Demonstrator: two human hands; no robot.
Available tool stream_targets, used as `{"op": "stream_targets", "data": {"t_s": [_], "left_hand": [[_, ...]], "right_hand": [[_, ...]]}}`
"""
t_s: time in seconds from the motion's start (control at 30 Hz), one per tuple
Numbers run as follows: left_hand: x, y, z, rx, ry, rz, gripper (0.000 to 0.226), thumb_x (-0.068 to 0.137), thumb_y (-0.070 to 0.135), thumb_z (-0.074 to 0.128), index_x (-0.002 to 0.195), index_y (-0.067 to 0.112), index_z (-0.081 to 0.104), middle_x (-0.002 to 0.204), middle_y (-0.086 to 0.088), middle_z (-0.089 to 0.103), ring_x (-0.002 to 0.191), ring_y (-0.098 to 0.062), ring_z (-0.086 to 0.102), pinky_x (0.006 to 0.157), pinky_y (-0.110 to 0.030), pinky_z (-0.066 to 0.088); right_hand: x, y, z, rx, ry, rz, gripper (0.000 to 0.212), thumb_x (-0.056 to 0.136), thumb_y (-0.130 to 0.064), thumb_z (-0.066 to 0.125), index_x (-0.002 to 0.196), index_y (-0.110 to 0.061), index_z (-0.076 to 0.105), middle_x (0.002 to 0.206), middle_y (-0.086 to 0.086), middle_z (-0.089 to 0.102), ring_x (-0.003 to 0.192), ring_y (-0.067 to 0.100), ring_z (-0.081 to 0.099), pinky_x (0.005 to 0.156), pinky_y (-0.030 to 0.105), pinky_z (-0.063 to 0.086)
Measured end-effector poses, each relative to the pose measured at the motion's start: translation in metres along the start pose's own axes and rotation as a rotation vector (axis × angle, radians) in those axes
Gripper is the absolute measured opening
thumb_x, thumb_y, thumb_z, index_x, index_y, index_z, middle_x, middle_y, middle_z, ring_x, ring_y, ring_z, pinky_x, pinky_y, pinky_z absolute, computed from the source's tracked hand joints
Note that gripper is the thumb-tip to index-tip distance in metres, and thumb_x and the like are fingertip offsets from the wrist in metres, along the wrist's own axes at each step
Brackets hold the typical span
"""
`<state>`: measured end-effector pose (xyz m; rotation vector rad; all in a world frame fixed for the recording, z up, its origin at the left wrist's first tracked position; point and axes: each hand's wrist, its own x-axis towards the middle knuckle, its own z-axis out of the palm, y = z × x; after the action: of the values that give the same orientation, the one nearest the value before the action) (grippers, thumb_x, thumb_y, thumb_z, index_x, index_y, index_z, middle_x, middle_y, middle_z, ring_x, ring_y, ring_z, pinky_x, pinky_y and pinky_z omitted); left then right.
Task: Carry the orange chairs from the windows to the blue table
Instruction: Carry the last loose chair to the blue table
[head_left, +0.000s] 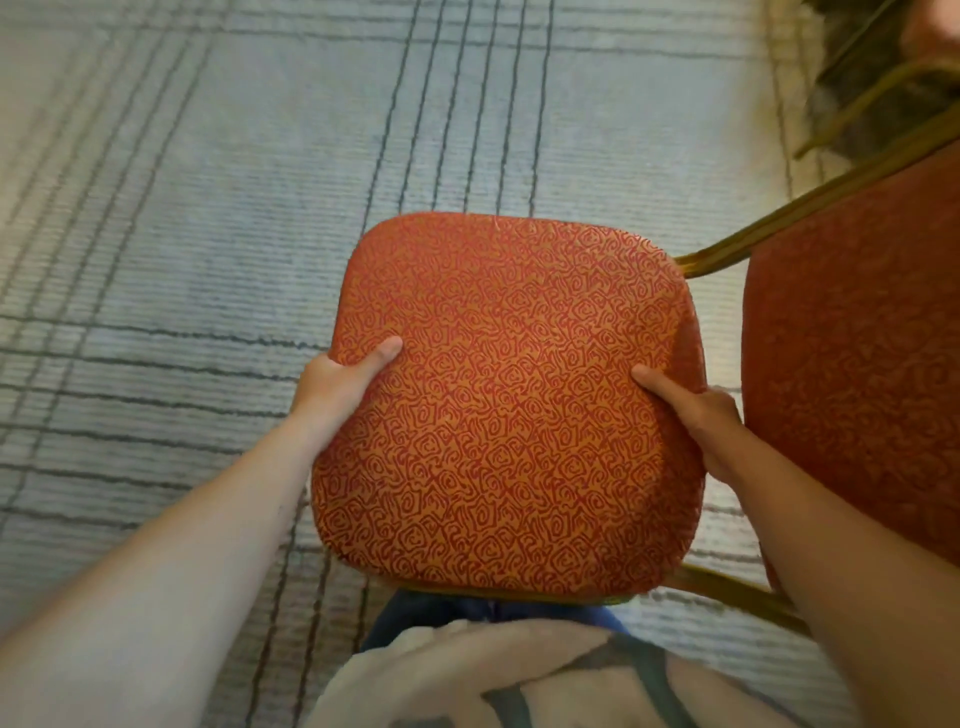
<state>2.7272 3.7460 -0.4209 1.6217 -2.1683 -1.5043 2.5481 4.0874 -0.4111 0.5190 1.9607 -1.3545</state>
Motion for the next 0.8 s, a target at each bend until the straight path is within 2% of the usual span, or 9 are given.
{"op": "stream_targets", "data": {"t_s": [0.07,0.2,0.3,0.4,0.47,0.53,0.6,0.67,0.8], "left_hand": [[-0.010,0.017,-0.009,-0.002,0.014,0.022,0.074,0.049,0.080,0.070,0.089,0.019,0.072,0.080,0.004,0.069,0.072,-0.011,0.064,0.072,-0.027,0.048],[-0.026,0.043,-0.019,-0.003,0.026,0.038,0.088,0.035,0.089,0.062,0.086,0.018,0.070,0.081,0.001,0.070,0.077,-0.019,0.065,0.072,-0.030,0.050],[-0.038,0.050,-0.023,-0.003,0.015,0.039,0.100,0.035,0.089,0.063,0.099,0.013,0.072,0.092,-0.006,0.072,0.086,-0.023,0.068,0.084,-0.037,0.054],[-0.039,0.047,-0.019,0.014,-0.025,0.025,0.096,0.037,0.087,0.065,0.098,0.013,0.072,0.094,-0.006,0.073,0.086,-0.022,0.068,0.083,-0.035,0.054],[-0.041,0.049,-0.016,0.022,-0.036,0.023,0.088,0.039,0.086,0.065,0.092,0.016,0.072,0.094,-0.006,0.073,0.085,-0.021,0.067,0.083,-0.034,0.053],[-0.039,0.057,-0.014,0.020,-0.039,0.022,0.093,0.036,0.087,0.064,0.095,0.015,0.073,0.094,-0.007,0.073,0.086,-0.022,0.068,0.085,-0.036,0.054],[-0.037,0.065,-0.011,0.022,-0.036,0.019,0.100,0.034,0.088,0.062,0.100,0.013,0.073,0.094,-0.008,0.072,0.087,-0.023,0.068,0.086,-0.037,0.054],[-0.035,0.069,-0.008,0.021,-0.029,0.015,0.095,0.036,0.087,0.065,0.097,0.015,0.073,0.093,-0.007,0.073,0.085,-0.022,0.067,0.084,-0.035,0.054],[-0.026,0.077,-0.001,0.001,-0.037,0.015,0.094,0.033,0.088,0.065,0.095,0.017,0.073,0.091,-0.004,0.073,0.083,-0.021,0.068,0.086,-0.036,0.054]], "right_hand": [[-0.011,-0.016,-0.007,-0.010,-0.002,-0.028,0.071,0.058,-0.049,0.088,0.117,-0.014,0.068,0.088,-0.002,0.073,0.080,0.015,0.069,0.067,0.026,0.052],[-0.025,-0.035,-0.019,-0.025,-0.010,-0.048,0.083,0.057,-0.053,0.087,0.124,-0.010,0.064,0.108,0.008,0.071,0.094,0.025,0.068,0.091,0.040,0.054],[-0.036,-0.038,-0.027,-0.027,-0.027,-0.047,0.082,0.057,-0.052,0.088,0.123,-0.008,0.065,0.107,0.010,0.072,0.093,0.026,0.069,0.087,0.039,0.055],[-0.036,-0.028,-0.029,-0.026,-0.052,0.004,0.076,0.056,-0.050,0.088,0.117,-0.008,0.068,0.097,0.009,0.075,0.087,0.027,0.071,0.076,0.035,0.056],[-0.035,-0.025,-0.032,-0.022,-0.067,0.004,0.077,0.055,-0.051,0.088,0.117,-0.008,0.068,0.097,0.009,0.074,0.087,0.027,0.070,0.075,0.034,0.055],[-0.031,-0.030,-0.034,-0.014,-0.080,0.019,0.078,0.053,-0.053,0.087,0.116,-0.010,0.066,0.098,0.007,0.073,0.088,0.026,0.068,0.072,0.033,0.052],[-0.027,-0.034,-0.036,-0.006,-0.101,0.026,0.081,0.049,-0.055,0.087,0.114,-0.012,0.066,0.097,0.006,0.072,0.089,0.026,0.068,0.075,0.034,0.051],[-0.021,-0.036,-0.038,-0.008,-0.118,0.018,0.082,0.047,-0.056,0.086,0.113,-0.013,0.066,0.097,0.006,0.073,0.090,0.026,0.068,0.078,0.034,0.051],[-0.007,-0.045,-0.039,-0.013,-0.139,0.007,0.085,0.054,-0.054,0.086,0.123,-0.011,0.063,0.108,0.009,0.072,0.098,0.029,0.067,0.092,0.042,0.052]]}}
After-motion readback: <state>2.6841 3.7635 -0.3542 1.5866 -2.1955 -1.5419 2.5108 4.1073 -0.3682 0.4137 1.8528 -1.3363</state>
